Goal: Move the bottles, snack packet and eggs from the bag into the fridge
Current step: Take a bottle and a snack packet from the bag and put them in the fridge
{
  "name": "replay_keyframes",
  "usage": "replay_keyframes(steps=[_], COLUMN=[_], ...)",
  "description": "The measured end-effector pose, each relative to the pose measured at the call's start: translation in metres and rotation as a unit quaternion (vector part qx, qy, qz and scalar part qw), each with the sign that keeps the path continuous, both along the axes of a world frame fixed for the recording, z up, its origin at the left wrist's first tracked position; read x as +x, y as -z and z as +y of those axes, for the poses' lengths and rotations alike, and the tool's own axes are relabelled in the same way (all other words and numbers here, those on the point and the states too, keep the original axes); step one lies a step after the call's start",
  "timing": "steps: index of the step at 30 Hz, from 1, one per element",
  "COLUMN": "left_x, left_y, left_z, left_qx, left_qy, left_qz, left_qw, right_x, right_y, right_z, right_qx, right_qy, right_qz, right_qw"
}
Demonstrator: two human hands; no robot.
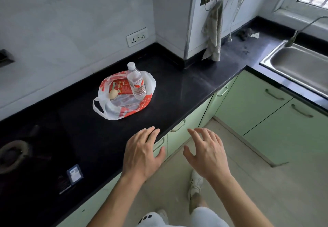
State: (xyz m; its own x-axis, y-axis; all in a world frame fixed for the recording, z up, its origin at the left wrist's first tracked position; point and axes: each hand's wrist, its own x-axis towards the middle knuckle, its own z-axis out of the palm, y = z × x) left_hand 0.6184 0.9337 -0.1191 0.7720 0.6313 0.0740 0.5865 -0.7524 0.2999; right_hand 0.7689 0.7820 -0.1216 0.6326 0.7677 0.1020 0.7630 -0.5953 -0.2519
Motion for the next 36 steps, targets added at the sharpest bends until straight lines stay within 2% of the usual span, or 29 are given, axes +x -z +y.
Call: replay_keyframes(steps=[12, 17, 26, 36], left_x=[0.113, 0.138, 0.123, 0.08], left_y=[-0.001, -0.011, -0.007, 0.007], left_z=[0.062, 0.067, 0.066, 0.092], left_qx=[0.02, 0.024, 0.014, 0.004], left_qy=[-0.116, -0.183, -0.272, -0.315], left_qz=[0.0, -0.01, -0.004, -0.008], left_qw=[0.993, 0.983, 0.962, 0.949], right_x=[0.153, 0.191, 0.187, 0.167], right_y=[0.003, -0.008, 0.001, 0.008], right_z=[0.106, 0.14, 0.186, 0.229], right_qx=[0.034, 0.028, 0.043, 0.031], right_qy=[-0.119, -0.183, -0.271, -0.288], right_qz=[0.024, 0.027, 0.049, 0.097], right_qw=[0.992, 0.982, 0.961, 0.952])
